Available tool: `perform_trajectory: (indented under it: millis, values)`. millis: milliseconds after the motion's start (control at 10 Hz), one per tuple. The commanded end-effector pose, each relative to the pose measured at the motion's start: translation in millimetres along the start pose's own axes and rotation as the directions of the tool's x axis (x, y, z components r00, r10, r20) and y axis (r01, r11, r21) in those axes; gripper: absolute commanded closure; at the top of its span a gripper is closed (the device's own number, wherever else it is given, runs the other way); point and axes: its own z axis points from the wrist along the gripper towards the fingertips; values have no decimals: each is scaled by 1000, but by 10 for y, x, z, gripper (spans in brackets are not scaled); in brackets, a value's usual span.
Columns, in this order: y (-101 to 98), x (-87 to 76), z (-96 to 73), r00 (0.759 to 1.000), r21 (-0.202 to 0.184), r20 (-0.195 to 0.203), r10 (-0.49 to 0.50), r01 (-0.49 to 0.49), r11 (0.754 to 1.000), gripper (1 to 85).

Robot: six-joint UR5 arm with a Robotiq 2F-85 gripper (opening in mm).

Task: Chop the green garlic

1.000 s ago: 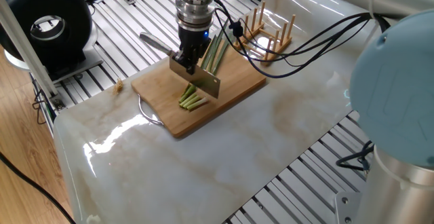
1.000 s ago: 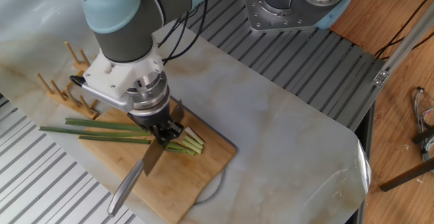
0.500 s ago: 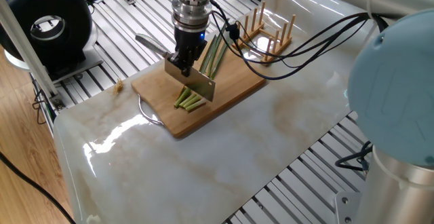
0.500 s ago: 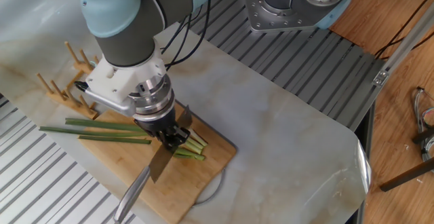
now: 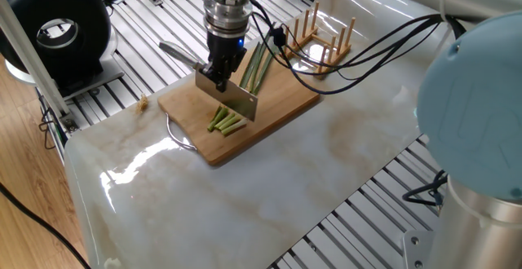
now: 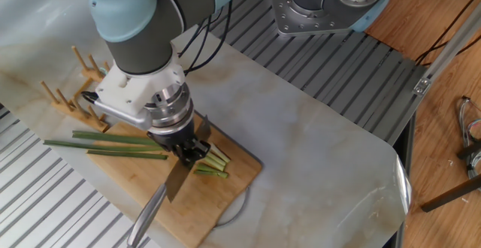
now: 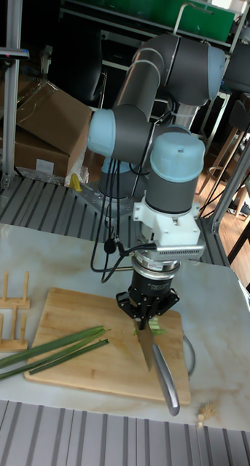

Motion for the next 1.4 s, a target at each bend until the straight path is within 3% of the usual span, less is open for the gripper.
perform_trajectory:
  millis: [0,200,300,500,800,1000,1300]
  values:
    - [103,-51,-190,1000,-39,-5,-19,18,999,843]
    - [287,-63,-343,999,-93,-10,-35,34,995,843]
    - [441,-21,-475,999,-131,-36,-9,4,991,843]
    - [360,-36,-533,999,-77,-25,-21,19,997,843]
    - [254,42,-559,998,-34,-39,-39,38,999,843]
    - [9,36,-593,997,51,-29,-75,77,996,843]
    - [-171,44,-594,992,109,-51,-114,119,987,843]
